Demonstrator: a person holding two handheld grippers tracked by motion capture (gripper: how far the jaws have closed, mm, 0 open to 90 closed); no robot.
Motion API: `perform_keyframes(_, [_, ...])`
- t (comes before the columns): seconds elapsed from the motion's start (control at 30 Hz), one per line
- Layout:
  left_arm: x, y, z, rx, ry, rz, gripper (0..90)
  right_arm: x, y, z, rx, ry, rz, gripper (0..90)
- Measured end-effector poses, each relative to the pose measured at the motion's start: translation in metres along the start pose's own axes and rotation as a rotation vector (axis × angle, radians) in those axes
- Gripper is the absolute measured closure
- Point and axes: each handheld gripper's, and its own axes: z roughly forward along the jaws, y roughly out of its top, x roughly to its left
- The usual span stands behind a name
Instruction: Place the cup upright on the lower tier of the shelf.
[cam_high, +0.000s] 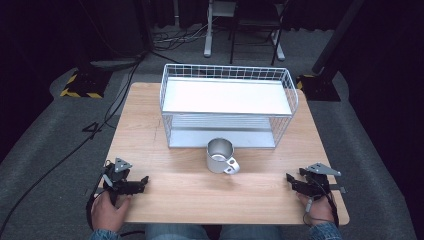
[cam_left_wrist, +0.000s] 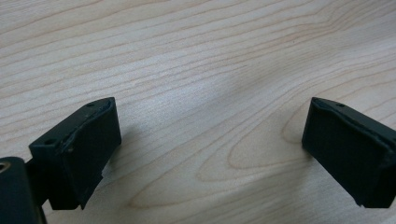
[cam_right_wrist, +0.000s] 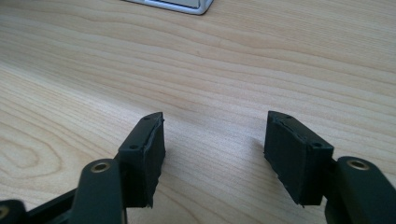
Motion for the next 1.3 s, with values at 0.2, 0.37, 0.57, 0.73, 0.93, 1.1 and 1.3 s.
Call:
perform_keyframes(0.2, [0.0, 0.0, 0.0, 0.0, 0.0, 0.0, 4.8, 0.0, 0.0, 0.0, 0.0, 0.001, -0.004, 39.2])
perform_keyframes(0.37, [0.0, 0.0, 0.0, 0.0, 0.0, 0.0, 4.8, 0.0, 0.0, 0.0, -0.002, 0.004, -0.005, 39.7])
perform_keyframes(0.57, [0.0, 0.0, 0.0, 0.001, 0.0, 0.0, 4.8, 0.0, 0.0, 0.0, 0.0, 0.005, -0.001, 38.4])
perform_keyframes(0.73, [0.0, 0.0, 0.0, 0.002, 0.002, 0.0, 4.8, 0.002, 0.003, 0.001, 0.015, 0.007, 0.008, 35.3])
perform_keyframes(0.93, [0.0, 0.0, 0.0, 0.002, 0.001, 0.0, 4.8, 0.01, 0.014, -0.005, 0.004, 0.041, 0.009, 35.7])
perform_keyframes(1.1, [0.0, 0.0, 0.0, 0.001, 0.0, 0.0, 4.8, 0.019, 0.026, -0.013, -0.01, 0.076, -0.015, 36.6])
perform_keyframes(1.3, [0.0, 0.0, 0.0, 0.001, 0.0, 0.0, 4.8, 0.033, 0.037, -0.019, -0.021, 0.122, -0.047, 36.7])
